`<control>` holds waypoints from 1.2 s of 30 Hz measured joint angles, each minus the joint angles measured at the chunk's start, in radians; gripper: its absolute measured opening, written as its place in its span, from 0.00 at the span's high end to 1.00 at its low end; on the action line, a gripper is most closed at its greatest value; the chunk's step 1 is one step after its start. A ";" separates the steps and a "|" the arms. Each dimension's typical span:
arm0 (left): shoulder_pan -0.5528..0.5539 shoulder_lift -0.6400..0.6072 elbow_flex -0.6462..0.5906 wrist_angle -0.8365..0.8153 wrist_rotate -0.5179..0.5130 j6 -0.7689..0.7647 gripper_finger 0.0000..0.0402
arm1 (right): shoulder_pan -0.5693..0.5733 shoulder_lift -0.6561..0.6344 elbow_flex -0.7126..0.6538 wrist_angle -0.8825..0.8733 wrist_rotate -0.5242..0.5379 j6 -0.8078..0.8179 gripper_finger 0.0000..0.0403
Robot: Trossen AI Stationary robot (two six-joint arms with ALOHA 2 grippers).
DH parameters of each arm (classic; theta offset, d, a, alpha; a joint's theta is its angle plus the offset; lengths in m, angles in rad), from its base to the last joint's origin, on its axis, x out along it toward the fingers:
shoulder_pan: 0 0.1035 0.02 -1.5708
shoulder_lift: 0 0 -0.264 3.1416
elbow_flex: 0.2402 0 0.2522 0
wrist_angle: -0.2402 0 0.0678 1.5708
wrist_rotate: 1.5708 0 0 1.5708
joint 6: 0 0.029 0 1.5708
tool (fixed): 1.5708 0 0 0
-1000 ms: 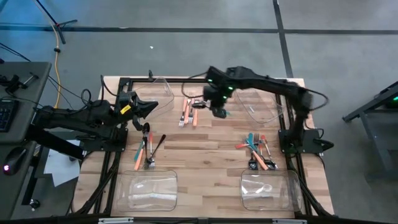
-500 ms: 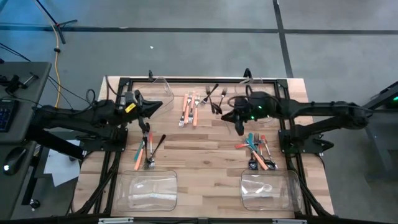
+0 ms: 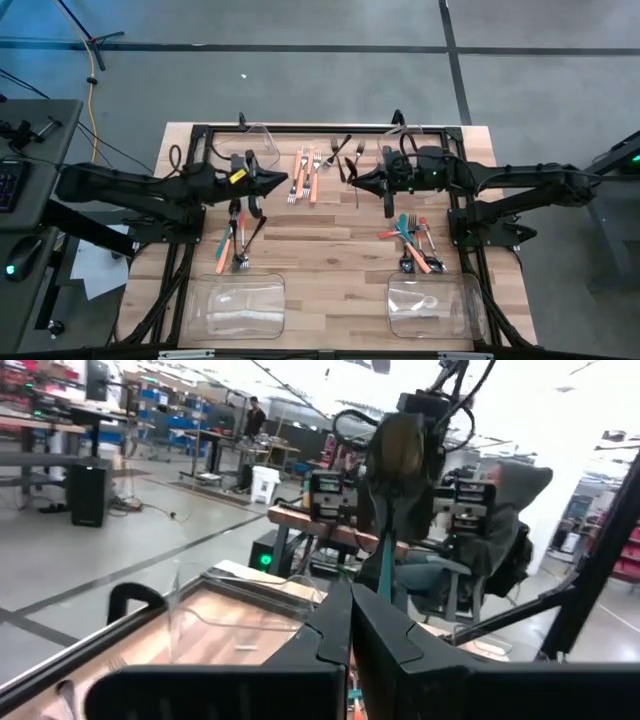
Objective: Sort silverware by color (type)
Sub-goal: Put the blue spoon into the top left transparent bin
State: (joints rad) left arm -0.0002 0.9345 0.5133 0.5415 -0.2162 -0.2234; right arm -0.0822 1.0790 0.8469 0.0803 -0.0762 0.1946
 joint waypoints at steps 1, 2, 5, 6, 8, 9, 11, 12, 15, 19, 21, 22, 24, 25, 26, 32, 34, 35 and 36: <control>0.000 0.011 0.000 0.014 0.007 0.000 1.00 | 0.000 0.000 0.002 0.000 -0.006 -0.001 1.00; 0.000 0.020 0.000 0.023 0.009 -0.001 1.00 | 0.000 0.000 0.002 0.000 -0.009 -0.001 1.00; 0.000 0.041 0.004 0.031 0.016 -0.010 0.98 | 0.000 0.000 0.002 -0.001 -0.014 -0.001 1.00; 0.000 0.048 0.013 0.023 0.016 -0.010 0.97 | 0.000 0.000 0.002 -0.001 -0.019 -0.001 1.00; 0.000 0.062 0.038 -0.003 0.016 -0.009 0.93 | 0.000 0.000 0.002 -0.001 -0.022 0.006 1.00; 0.000 0.070 0.058 -0.022 0.016 -0.009 0.91 | 0.000 0.000 0.002 -0.001 -0.022 0.006 1.00; 0.000 0.091 0.105 -0.075 0.026 0.005 0.86 | 0.000 0.001 0.002 -0.001 -0.020 0.006 1.00; 0.000 0.104 0.128 -0.109 0.034 0.014 0.84 | 0.000 0.007 0.002 0.004 -0.011 0.004 1.00; 0.000 0.163 0.206 -0.202 0.066 0.016 0.75 | 0.000 0.052 0.003 0.063 0.007 -0.005 1.00; 0.000 0.263 0.290 -0.236 0.111 0.016 0.63 | 0.000 0.127 0.003 0.211 -0.003 -0.011 1.00; 0.000 0.309 0.317 -0.237 0.132 0.016 0.59 | 0.000 0.157 0.003 0.273 -0.005 -0.012 1.00; 0.000 0.332 0.332 -0.237 0.136 0.016 0.57 | 0.000 0.165 0.003 0.297 -0.005 -0.012 1.00; -0.001 0.373 0.351 -0.230 0.138 0.015 0.53 | 0.000 0.181 0.003 0.339 -0.005 -0.012 1.00; -0.001 0.393 0.360 -0.224 0.138 0.016 0.52 | 0.000 0.188 0.004 0.351 -0.005 -0.011 1.00; -0.001 0.412 0.367 -0.213 0.138 0.016 0.51 | 0.000 0.192 0.004 0.351 -0.007 -0.006 1.00; 0.005 0.499 0.380 -0.090 0.133 0.000 0.49 | 0.000 0.219 0.004 0.397 -0.019 0.023 1.00; 0.006 0.520 0.380 -0.064 0.133 -0.001 0.49 | 0.000 0.221 0.004 0.396 -0.019 0.023 1.00; 0.007 0.525 0.380 -0.068 0.133 -0.002 0.49 | 0.000 0.221 0.004 0.396 -0.019 0.022 1.00; 0.008 0.529 0.380 -0.068 0.133 -0.003 0.49 | 0.000 0.221 0.004 0.396 -0.020 0.022 1.00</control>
State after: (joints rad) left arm 0.0074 1.4632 0.8928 0.4740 -0.0834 -0.2264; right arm -0.0822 1.2999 0.8505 0.4759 -0.0959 0.2169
